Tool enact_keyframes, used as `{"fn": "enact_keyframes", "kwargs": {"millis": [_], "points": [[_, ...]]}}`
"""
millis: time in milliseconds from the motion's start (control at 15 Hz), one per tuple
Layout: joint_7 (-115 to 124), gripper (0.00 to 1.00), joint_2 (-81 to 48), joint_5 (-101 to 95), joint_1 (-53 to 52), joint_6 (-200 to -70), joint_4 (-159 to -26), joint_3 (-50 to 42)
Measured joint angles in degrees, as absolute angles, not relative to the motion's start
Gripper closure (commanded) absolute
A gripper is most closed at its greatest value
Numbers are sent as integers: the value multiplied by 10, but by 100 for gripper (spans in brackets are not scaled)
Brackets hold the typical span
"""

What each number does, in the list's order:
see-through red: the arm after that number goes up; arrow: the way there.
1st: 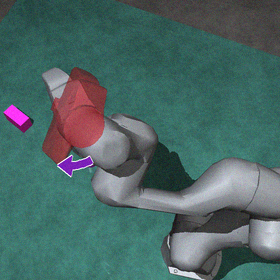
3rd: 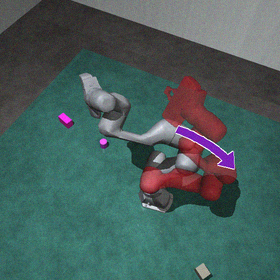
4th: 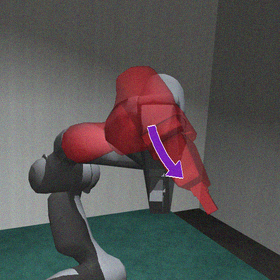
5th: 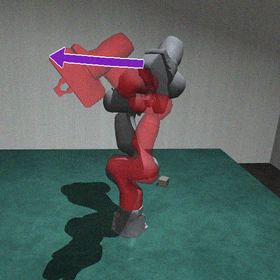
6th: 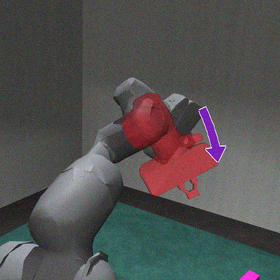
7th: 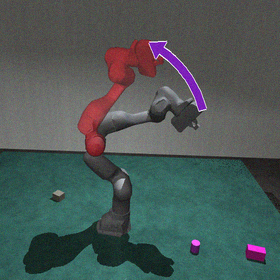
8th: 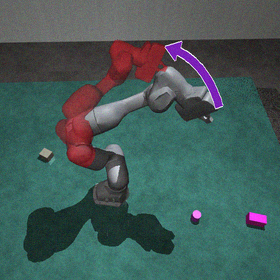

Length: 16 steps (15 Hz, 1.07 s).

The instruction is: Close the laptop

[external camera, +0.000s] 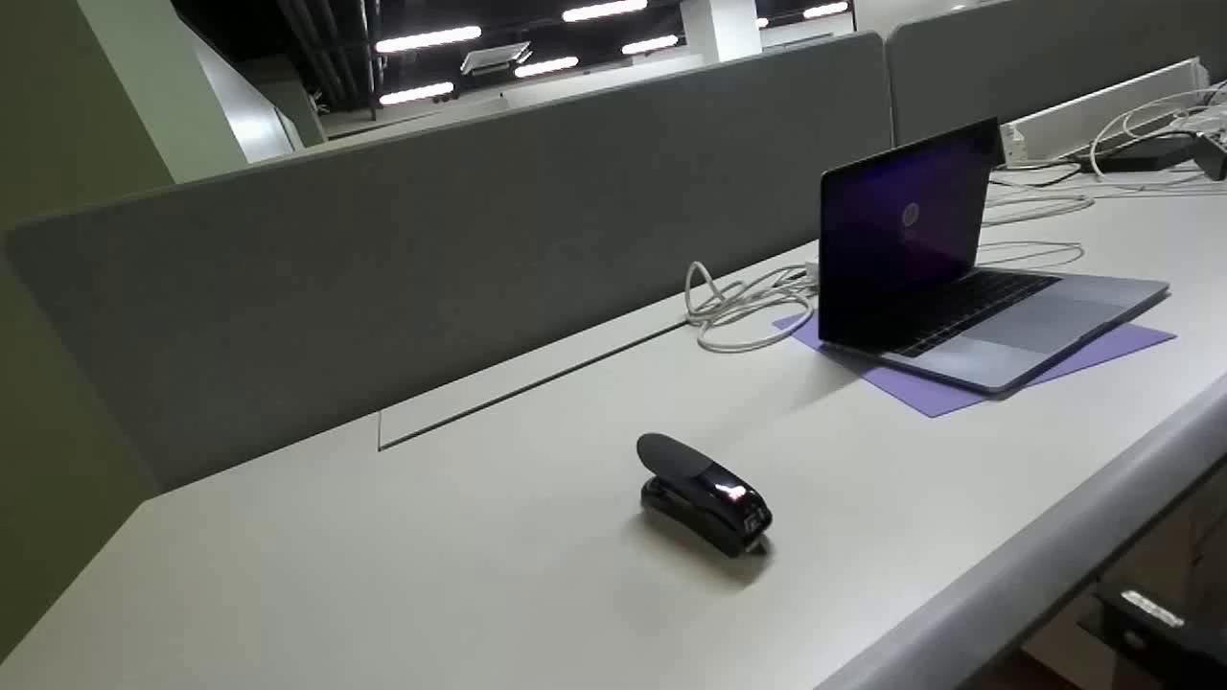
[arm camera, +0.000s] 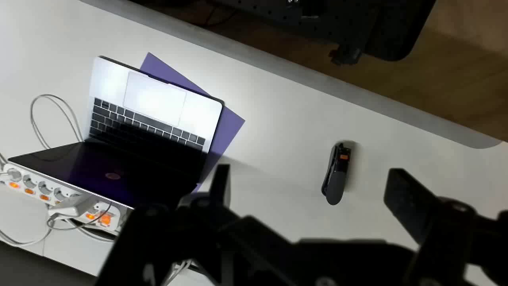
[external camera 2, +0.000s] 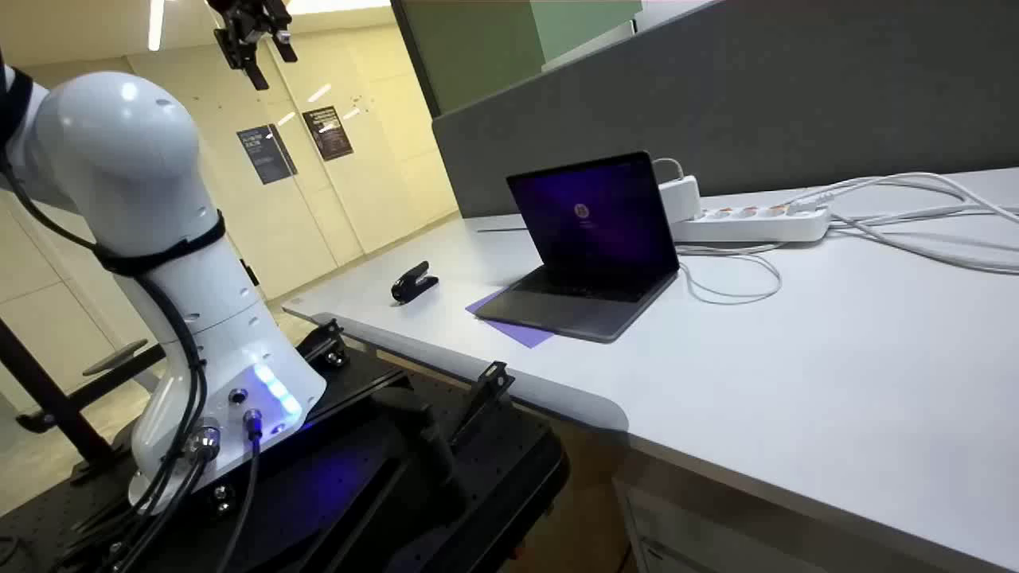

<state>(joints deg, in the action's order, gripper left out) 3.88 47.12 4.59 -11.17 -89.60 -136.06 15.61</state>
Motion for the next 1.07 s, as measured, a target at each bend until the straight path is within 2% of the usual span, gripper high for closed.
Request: {"fn": "enact_keyframes", "kwargs": {"millis": [1067], "points": [[40, 0, 471, 43, -107, -916, -1366, 154]]}}
